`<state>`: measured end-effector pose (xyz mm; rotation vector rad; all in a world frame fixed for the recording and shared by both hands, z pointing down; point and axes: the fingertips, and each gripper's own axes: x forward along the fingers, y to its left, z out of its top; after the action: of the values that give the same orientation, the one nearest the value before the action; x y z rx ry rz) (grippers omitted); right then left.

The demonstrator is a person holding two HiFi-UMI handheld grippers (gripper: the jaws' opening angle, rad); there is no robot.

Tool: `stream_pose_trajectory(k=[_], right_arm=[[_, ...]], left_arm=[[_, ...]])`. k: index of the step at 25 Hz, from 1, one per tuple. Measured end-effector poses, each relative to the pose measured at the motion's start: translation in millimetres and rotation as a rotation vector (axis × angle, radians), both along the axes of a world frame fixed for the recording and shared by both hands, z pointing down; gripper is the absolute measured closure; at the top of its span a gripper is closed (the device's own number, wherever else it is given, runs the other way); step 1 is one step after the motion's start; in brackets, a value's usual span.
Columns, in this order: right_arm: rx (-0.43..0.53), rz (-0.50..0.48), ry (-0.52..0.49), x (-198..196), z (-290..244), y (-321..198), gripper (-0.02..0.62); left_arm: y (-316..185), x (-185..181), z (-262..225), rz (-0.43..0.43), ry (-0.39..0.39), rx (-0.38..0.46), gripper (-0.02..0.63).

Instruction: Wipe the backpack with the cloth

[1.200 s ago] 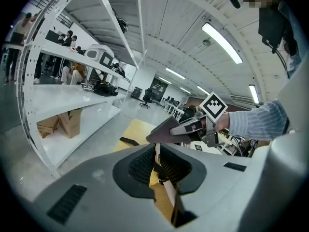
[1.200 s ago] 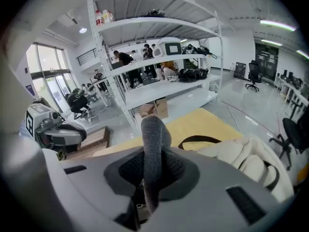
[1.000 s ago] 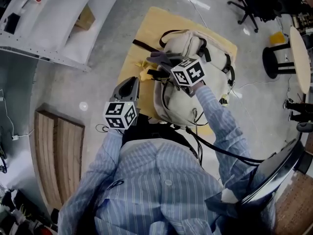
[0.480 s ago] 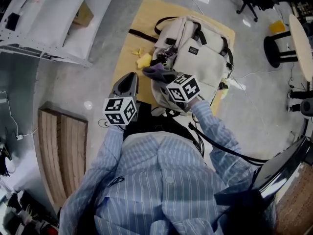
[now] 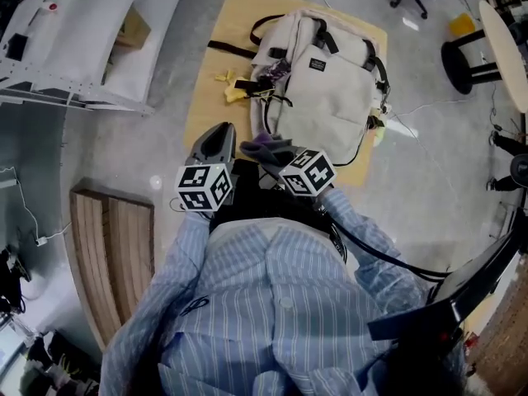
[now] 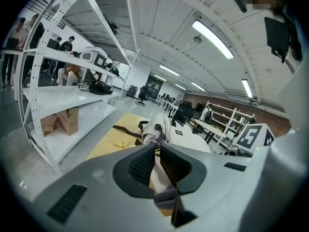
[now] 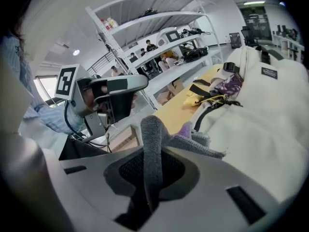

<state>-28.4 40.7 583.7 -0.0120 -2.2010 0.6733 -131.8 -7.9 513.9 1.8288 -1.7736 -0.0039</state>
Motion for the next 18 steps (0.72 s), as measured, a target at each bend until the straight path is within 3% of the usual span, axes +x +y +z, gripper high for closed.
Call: stream_pose_trajectory(k=[7, 18], right_arm=[[-0.021, 0.048, -0.013, 28, 0, 20, 0.548], [0.058, 0.237, -0.210, 16, -69, -43, 0.548]], left_arm=[[12, 25, -1, 0.047, -0.012, -0.004, 0.572], [32, 50, -7, 0.064, -0.034, 0.000, 0.572]])
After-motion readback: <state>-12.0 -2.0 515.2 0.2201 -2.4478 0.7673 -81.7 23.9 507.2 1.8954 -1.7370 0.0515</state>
